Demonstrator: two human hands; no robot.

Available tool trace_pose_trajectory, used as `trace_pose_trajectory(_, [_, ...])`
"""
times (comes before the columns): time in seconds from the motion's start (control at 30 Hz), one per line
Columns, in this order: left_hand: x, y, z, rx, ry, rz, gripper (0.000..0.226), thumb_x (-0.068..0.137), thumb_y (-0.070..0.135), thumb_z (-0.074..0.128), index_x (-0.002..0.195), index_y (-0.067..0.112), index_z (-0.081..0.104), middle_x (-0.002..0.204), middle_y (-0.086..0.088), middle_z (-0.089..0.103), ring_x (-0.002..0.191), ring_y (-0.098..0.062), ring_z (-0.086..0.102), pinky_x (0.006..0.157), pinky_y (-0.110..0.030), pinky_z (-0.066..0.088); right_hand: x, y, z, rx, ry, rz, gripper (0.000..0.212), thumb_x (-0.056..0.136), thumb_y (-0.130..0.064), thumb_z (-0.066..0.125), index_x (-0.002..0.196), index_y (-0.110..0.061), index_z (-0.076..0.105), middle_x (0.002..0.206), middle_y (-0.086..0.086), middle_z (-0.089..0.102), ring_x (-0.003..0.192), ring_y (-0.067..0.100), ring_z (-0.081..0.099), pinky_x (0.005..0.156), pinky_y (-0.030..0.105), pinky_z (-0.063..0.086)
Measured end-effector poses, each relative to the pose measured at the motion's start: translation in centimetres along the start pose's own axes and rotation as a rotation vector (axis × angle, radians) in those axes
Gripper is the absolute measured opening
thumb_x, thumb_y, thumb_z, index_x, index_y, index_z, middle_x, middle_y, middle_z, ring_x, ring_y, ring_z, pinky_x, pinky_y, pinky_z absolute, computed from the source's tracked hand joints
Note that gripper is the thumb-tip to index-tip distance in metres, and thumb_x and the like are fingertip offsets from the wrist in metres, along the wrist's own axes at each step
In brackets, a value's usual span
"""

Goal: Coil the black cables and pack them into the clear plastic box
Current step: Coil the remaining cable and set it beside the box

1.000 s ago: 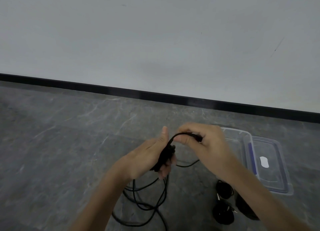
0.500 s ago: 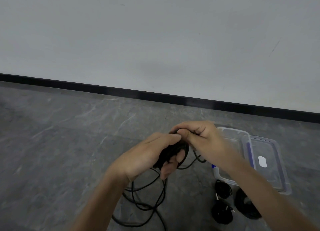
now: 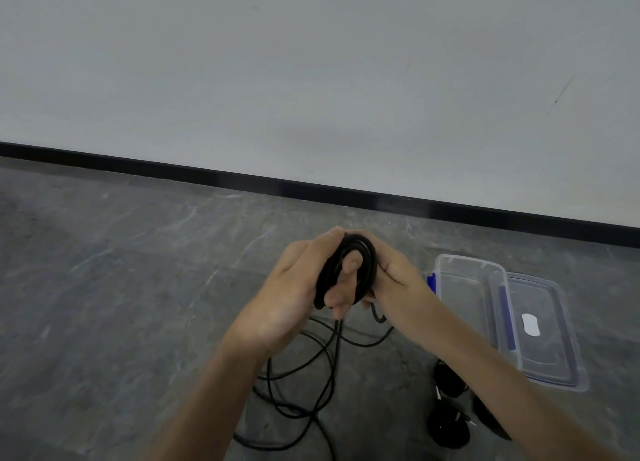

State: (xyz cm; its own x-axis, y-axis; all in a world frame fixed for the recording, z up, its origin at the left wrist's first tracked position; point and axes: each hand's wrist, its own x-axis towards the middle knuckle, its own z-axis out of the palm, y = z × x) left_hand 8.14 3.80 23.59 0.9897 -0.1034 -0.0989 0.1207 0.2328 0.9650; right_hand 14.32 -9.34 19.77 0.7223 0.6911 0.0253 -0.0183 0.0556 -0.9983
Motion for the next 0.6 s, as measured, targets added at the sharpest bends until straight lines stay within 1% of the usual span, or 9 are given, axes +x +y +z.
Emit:
trace_pose_trajectory(0.07, [0.0,0.0,0.1,-0.022,0.010,0.009,0.043,0.098,0.034,0.029,0.064,0.015,0.048,0.044,0.005,0.037,0.043,-0.010,0.039,0.057,-0.016,0.044,-0.1,0.1,0.0,-0.012,0.001,-0.007,0.028,0.096,-0.011,0.036,0.103,-0.024,0.059,0.068,-0.009,0.061,0.060,0.014,0.051,0.052,0.013,0.039])
trace_pose_trajectory(0.13, [0.0,0.1,0.0,-0.065,0.026,0.011,0.044,0.098,0.034,0.028,0.064,0.014,0.047,0.043,0.006,0.035,0.041,-0.008,0.037,0.059,-0.015,0.045,-0.1,0.1,0.0,-0.015,0.017,-0.011,0.028,0.100,-0.002,0.035,0.102,-0.019,0.058,0.068,-0.014,0.063,0.061,0.001,0.055,0.057,0.012,0.043])
trace_pose_trajectory(0.17, [0.0,0.1,-0.1,-0.083,0.029,0.011,0.045,0.098,0.035,0.028,0.063,0.015,0.047,0.042,0.007,0.035,0.040,-0.007,0.036,0.060,-0.015,0.046,-0.1,0.0,0.0,-0.030,0.044,-0.027,0.028,0.100,-0.001,0.036,0.104,-0.018,0.058,0.069,-0.011,0.063,0.062,0.001,0.056,0.059,0.015,0.045])
trace_pose_trajectory(0.27, [0.0,0.3,-0.3,-0.125,0.007,-0.003,0.048,0.097,0.039,0.026,0.059,0.022,0.052,0.040,0.012,0.034,0.039,-0.006,0.033,0.053,-0.014,0.041,-0.2,-0.2,-0.4,-0.022,0.157,-0.096,0.025,0.097,-0.007,0.045,0.108,-0.021,0.063,0.082,0.008,0.070,0.073,0.022,0.065,0.066,0.034,0.054])
trace_pose_trajectory(0.33, [0.0,0.4,-0.3,-0.140,-0.010,-0.012,0.050,0.096,0.041,0.026,0.058,0.024,0.053,0.039,0.013,0.033,0.037,-0.005,0.031,0.049,-0.014,0.038,-0.2,-0.2,-0.4,0.004,0.191,-0.103,0.025,0.094,-0.009,0.049,0.108,-0.020,0.067,0.093,0.012,0.072,0.085,0.032,0.067,0.073,0.038,0.056])
trace_pose_trajectory(0.37, [0.0,0.5,-0.3,-0.150,-0.003,-0.009,0.051,0.096,0.042,0.027,0.057,0.024,0.053,0.039,0.013,0.032,0.037,-0.005,0.030,0.048,-0.014,0.037,-0.2,-0.1,-0.3,-0.024,0.186,-0.090,0.026,0.094,-0.011,0.049,0.110,-0.019,0.068,0.091,0.016,0.071,0.082,0.035,0.065,0.071,0.039,0.056])
trace_pose_trajectory(0.43, [0.0,0.6,-0.1,-0.179,0.058,0.014,0.057,0.100,0.047,0.026,0.055,0.024,0.052,0.038,0.013,0.032,0.037,-0.004,0.031,0.049,-0.013,0.038,-0.3,0.0,0.0,-0.114,0.142,-0.048,0.027,0.099,-0.009,0.046,0.115,-0.016,0.067,0.077,0.016,0.066,0.064,0.024,0.058,0.058,0.030,0.050])
trace_pose_trajectory(0.5, [0.1,0.8,-0.1,-0.224,0.149,0.042,0.053,0.095,0.048,0.029,0.054,0.024,0.052,0.039,0.012,0.031,0.038,-0.005,0.033,0.049,-0.013,0.039,-0.5,0.1,0.5,-0.197,0.069,0.005,0.028,0.101,-0.008,0.042,0.114,-0.020,0.064,0.068,0.007,0.060,0.058,0.010,0.051,0.056,0.020,0.042])
trace_pose_trajectory(0.6, [0.2,0.7,-0.5,-0.280,0.235,0.087,0.048,0.090,0.050,0.031,0.058,0.022,0.052,0.043,0.010,0.032,0.040,-0.006,0.034,0.047,-0.014,0.037,-0.9,-0.5,1.7,-0.230,-0.044,0.068,0.029,0.102,-0.008,0.039,0.111,-0.029,0.058,0.072,0.000,0.061,0.060,0.012,0.055,0.058,0.020,0.046])
